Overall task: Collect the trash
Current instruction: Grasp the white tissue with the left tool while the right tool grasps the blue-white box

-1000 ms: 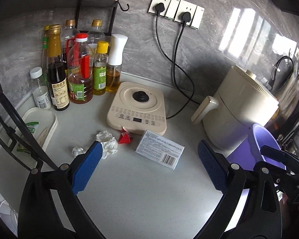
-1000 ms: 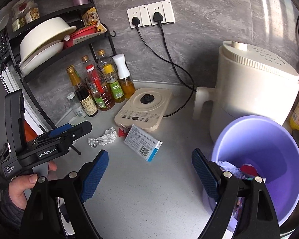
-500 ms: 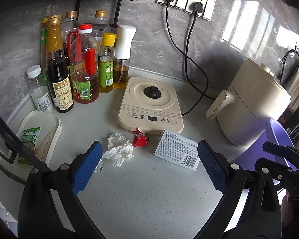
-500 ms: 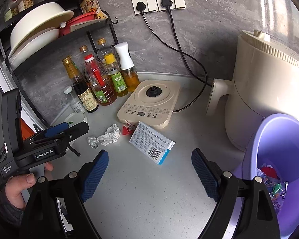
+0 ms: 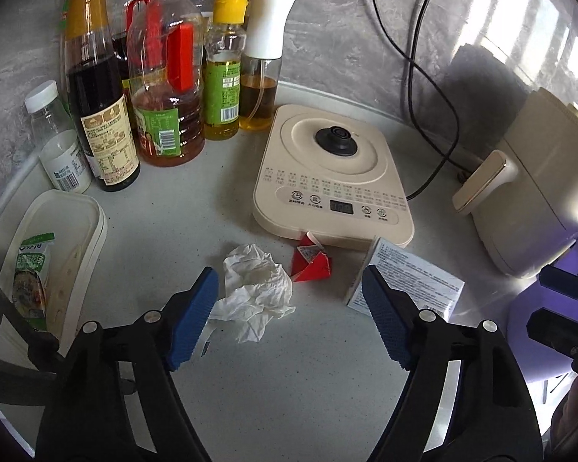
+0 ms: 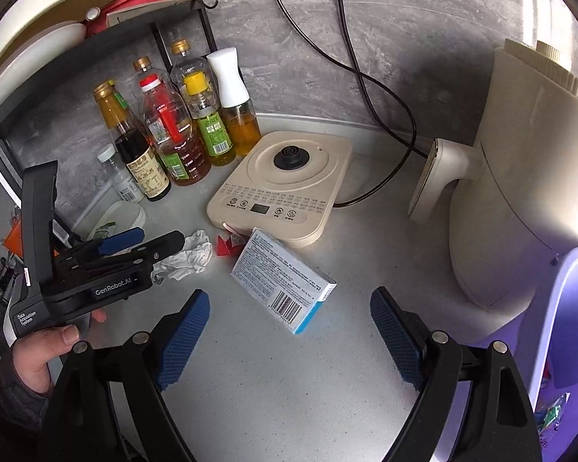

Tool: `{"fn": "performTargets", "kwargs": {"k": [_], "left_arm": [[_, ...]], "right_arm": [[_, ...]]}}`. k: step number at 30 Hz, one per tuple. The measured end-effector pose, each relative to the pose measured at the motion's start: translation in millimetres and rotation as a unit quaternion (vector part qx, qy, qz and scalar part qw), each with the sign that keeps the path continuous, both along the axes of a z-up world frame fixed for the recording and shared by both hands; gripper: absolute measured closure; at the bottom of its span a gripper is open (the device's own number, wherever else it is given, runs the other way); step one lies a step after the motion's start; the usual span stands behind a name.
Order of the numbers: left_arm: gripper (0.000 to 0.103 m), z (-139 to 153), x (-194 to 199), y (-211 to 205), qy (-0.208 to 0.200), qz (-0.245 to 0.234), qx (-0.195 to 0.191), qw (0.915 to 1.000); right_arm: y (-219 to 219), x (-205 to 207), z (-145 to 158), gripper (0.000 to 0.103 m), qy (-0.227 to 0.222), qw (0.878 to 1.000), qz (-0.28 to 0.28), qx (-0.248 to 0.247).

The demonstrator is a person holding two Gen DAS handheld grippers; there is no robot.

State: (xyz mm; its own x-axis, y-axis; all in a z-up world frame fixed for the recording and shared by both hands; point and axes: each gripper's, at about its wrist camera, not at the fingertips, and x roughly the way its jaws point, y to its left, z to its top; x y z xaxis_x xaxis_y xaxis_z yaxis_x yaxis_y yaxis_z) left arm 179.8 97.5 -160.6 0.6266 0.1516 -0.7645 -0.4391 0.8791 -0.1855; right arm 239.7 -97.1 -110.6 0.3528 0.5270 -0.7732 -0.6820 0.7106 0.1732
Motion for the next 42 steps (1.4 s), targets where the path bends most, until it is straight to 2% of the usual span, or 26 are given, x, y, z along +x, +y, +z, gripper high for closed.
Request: {"fn": "performTargets", "kwargs": {"k": [9,14,15,16,18,21,28,31,33,38,42], "left_arm": [[0.038,-33.9,16.1,14.5,0.046,0.005,-0.014,0.9988],[0.039,-44.5,25.1,15.2,0.058,0.005,-0.002,0.9983],[0.045,-46.9,27.2,14.6,0.063,0.003,0.000,0.9980],[0.057,-48.4,29.4,14.2,0.067,0.002,0.000,0.9977],[0.074,-50.6,31.8,14.1,0.074,0.002,-0.002,0.9973],[0.083,-46.9,31.3,13.4,0.068,0.006,0.006,0.9976],[0.085,-35.9,27.4,13.8,0.049,0.005,0.002,0.9988],[0.085,-35.3,25.1,15.3,0.048,0.009,0.002,0.9988],[0.085,-36.3,24.3,17.1,0.052,0.013,0.002,0.9986],[0.085,-30.7,21.0,27.1,0.041,0.033,-0.004,0.9986],[0.085,-29.1,14.5,29.8,0.036,0.033,-0.007,0.9988]], "right_arm": [[24.0,15.0,-24.9,0.018,0.008,1.000,0.016,-0.023],[33.2,18.6,-35.4,0.018,0.012,0.999,0.026,-0.034],[34.3,19.8,-37.1,0.017,0.012,0.999,0.027,-0.036],[35.5,20.8,-38.7,0.017,0.012,0.999,0.027,-0.038],[37.7,23.2,-41.9,0.015,0.014,0.999,0.027,-0.040],[43.6,25.2,-48.2,0.013,0.013,0.998,0.035,-0.048],[67.7,25.0,-77.9,0.013,-0.001,0.994,0.059,-0.089],[73.6,23.5,-84.9,0.008,-0.016,0.993,0.062,-0.097],[77.6,22.3,-89.5,0.008,-0.026,0.992,0.070,-0.105],[89.8,18.9,-96.5,0.008,-0.050,0.985,0.097,-0.131],[102.3,19.3,-110.3,0.008,-0.064,0.976,0.112,-0.178]]}}
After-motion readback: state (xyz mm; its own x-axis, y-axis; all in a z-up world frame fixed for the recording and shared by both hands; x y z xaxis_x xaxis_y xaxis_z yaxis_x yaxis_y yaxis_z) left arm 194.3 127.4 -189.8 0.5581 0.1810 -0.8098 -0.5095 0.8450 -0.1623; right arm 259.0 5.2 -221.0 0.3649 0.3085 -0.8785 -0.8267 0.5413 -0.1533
